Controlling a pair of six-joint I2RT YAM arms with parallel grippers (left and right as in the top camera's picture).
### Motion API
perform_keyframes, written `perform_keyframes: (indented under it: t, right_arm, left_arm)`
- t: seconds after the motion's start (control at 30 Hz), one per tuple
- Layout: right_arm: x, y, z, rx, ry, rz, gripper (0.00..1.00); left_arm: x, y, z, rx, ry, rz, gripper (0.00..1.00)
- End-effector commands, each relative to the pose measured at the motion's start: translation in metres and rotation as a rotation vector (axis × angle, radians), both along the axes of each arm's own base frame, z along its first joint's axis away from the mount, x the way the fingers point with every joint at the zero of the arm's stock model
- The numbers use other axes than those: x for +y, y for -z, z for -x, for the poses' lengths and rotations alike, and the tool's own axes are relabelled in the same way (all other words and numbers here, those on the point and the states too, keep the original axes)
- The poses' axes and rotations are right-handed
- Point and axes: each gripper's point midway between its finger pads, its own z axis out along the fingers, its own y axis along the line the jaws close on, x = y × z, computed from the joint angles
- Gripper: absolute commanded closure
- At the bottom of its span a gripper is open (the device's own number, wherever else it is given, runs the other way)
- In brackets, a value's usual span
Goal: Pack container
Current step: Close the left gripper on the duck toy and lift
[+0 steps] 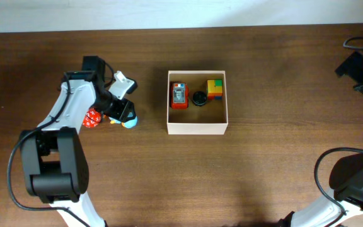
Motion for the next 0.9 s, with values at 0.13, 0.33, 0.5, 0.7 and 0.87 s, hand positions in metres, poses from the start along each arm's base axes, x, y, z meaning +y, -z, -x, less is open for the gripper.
perform_keyframes:
  t: [0.13,0.33,0.5,0.7,0.87]
  right_arm:
    - [0.001,-0.012,0.000,-0.032,0.007,0.014,0.01]
    - [0.001,-0.012,0.000,-0.032,0.007,0.014,0.01]
    - [0.001,-0.012,0.000,-0.032,0.007,0.014,0.01]
    - [0.001,-0.012,0.000,-0.032,0.007,0.014,0.01]
    - [0.001,-0.012,0.000,-0.032,0.007,0.014,0.01]
  left_arm:
    - [-0.014,0.025,0.004,0.057,0.032,-0.005,0.48]
    - [-0.009,0.027,0.003,0.056,0.029,-0.037,0.61]
    - [-0.008,0.027,0.001,0.050,0.023,-0.038,0.93]
    - [0.006,0.028,-0.009,0.046,-0.101,-0.111,0.98]
    - [0.008,0.010,-0.027,0.011,-0.171,-0.118,0.98]
